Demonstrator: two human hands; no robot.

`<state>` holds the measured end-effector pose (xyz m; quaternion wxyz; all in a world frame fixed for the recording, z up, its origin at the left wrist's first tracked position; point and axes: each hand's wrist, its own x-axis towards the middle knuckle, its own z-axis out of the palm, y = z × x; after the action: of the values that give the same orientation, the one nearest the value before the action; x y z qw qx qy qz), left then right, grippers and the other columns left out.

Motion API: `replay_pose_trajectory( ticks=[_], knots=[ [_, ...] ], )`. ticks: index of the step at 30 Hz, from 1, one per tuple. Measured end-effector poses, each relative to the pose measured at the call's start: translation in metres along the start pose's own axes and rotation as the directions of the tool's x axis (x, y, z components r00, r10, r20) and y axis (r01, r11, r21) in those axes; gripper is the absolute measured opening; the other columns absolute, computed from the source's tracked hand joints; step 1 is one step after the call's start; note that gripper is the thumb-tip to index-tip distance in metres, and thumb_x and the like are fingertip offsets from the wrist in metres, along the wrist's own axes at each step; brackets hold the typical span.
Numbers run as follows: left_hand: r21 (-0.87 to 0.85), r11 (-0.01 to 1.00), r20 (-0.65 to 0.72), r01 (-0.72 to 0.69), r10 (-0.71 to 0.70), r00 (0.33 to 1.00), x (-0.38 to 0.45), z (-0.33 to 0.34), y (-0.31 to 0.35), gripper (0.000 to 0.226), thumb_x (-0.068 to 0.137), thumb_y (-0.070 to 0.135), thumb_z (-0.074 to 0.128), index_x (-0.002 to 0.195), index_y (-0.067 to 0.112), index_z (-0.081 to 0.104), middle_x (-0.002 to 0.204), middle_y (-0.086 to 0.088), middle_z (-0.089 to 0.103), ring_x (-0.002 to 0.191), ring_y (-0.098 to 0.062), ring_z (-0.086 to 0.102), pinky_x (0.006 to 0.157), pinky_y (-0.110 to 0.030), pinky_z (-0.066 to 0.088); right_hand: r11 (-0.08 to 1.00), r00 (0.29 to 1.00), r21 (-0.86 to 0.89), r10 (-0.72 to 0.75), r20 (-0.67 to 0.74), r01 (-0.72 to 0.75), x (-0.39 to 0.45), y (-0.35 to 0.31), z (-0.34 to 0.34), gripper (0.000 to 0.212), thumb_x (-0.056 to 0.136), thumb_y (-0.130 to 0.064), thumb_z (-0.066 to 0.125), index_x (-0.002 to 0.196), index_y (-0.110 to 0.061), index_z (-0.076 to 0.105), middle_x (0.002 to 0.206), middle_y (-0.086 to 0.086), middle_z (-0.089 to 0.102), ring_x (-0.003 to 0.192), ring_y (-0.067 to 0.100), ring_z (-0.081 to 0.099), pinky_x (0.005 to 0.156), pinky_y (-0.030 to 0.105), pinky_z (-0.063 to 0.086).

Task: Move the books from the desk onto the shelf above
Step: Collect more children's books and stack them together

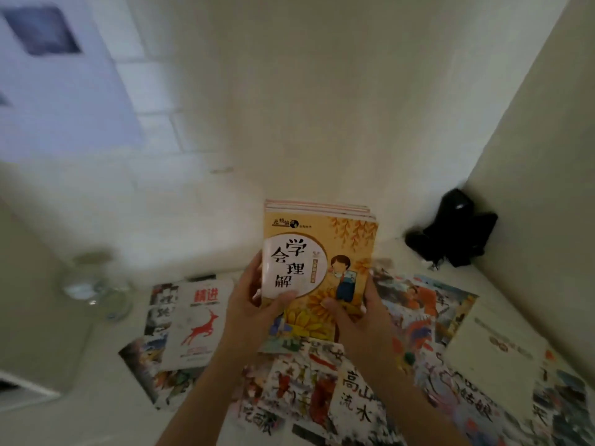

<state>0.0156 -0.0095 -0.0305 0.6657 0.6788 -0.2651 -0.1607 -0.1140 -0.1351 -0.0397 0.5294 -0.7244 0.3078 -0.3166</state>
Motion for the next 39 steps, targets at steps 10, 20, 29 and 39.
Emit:
replay_pose_trajectory(
  ticks=[10,20,29,39],
  knots=[
    [0.141,0.935,-0.591,-0.326,0.343,0.73,-0.098,-0.205,0.208,0.067,0.067,0.015,0.081,0.13,0.023,0.059,0.113,0.0,0.071,0.095,-0.022,0.07,0.065,-0.032,0.059,0.847,0.793,0.41,-0.491,0.361,0.338,-0.052,-0.243,0.144,0.05,0.083,-0.023,0.073,0.123,-0.045,0.051,0.111,-0.016,0.067,0.098,0.009,0.068,0.077,0.034,0.059],
    [0.417,0.817,-0.667,-0.398,0.573,0.477,-0.163,-0.31,0.379,0.061,0.07,0.017,0.082,0.127,0.026,0.061,0.116,0.003,0.07,0.107,-0.019,0.067,0.081,-0.047,0.058,0.564,0.528,0.681,-0.796,0.296,0.468,-0.107,-0.443,0.196,0.05,0.085,-0.022,0.07,0.132,-0.027,0.051,0.114,-0.018,0.065,0.105,0.002,0.063,0.077,0.026,0.059],
    [0.459,0.694,-0.562,-0.554,0.71,0.424,-0.03,-0.304,0.513,0.058,0.065,0.026,0.088,0.117,0.028,0.062,0.103,0.009,0.072,0.09,-0.005,0.07,0.072,-0.031,0.06,0.491,0.457,0.491,-0.867,0.198,0.719,0.025,-0.604,0.144,0.047,0.084,-0.022,0.073,0.127,-0.025,0.055,0.116,-0.009,0.066,0.108,0.01,0.061,0.097,0.041,0.051],
    [0.634,0.673,-0.302,-0.381,0.669,0.679,0.058,-0.307,0.5,0.053,0.08,0.01,0.075,0.128,0.023,0.057,0.109,0.009,0.066,0.098,-0.006,0.063,0.078,-0.012,0.052,0.773,0.519,0.45,-0.634,0.574,0.447,0.151,-0.602,0.163,0.045,0.088,-0.002,0.064,0.129,-0.015,0.052,0.122,0.01,0.065,0.113,0.03,0.063,0.09,0.049,0.054]
  ],
)
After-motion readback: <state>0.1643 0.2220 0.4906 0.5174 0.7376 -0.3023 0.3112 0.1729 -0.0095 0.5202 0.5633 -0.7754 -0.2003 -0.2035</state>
